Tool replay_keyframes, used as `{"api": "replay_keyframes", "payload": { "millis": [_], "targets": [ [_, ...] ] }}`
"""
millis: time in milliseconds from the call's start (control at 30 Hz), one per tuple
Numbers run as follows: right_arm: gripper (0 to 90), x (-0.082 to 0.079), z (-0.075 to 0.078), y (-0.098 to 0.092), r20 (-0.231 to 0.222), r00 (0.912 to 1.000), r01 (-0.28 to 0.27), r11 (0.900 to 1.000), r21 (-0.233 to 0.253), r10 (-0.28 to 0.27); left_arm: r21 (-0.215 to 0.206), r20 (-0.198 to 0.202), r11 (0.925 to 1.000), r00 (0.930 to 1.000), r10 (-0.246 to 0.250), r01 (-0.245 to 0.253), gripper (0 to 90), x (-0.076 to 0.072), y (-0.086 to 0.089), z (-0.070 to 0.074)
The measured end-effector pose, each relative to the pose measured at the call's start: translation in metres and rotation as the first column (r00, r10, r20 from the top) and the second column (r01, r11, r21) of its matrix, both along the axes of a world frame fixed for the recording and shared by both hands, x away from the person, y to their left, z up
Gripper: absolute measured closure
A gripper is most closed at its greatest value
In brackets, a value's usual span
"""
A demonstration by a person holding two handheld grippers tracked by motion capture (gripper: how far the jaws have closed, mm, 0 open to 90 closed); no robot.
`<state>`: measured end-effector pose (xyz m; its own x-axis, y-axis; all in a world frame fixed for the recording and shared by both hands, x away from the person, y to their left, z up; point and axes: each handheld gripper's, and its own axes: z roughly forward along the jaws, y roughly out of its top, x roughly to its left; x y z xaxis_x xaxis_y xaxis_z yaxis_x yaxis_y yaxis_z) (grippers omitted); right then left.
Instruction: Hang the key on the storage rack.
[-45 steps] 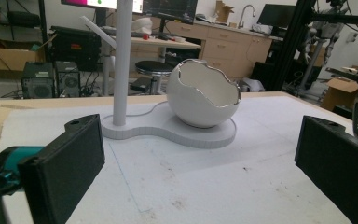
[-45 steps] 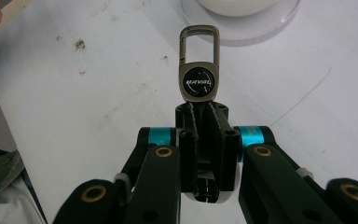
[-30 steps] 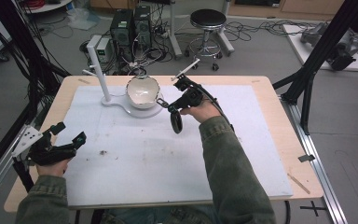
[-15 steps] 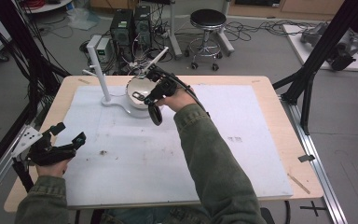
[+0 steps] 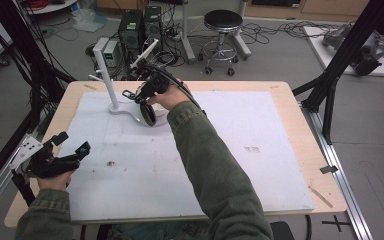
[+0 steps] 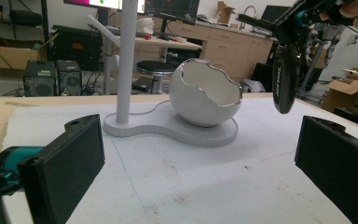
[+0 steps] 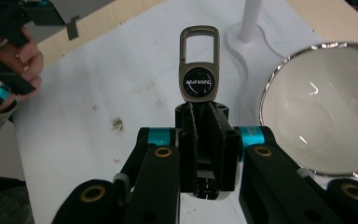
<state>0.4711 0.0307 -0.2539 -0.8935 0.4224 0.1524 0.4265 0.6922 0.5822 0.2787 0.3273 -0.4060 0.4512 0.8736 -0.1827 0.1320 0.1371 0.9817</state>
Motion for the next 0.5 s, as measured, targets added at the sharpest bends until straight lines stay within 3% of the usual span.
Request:
{"api": "replay_keyframes", "payload": {
  "millis": [500],
  "targets": [
    [82.7, 0.024, 0.009, 0.029, 0.045, 0.9989, 0.015, 1.0, -0.011, -0.015, -0.006, 0.001, 1.0, 1.0, 0.0, 0.0, 1.8, 0.002, 0.001, -0.001]
  ]
}}
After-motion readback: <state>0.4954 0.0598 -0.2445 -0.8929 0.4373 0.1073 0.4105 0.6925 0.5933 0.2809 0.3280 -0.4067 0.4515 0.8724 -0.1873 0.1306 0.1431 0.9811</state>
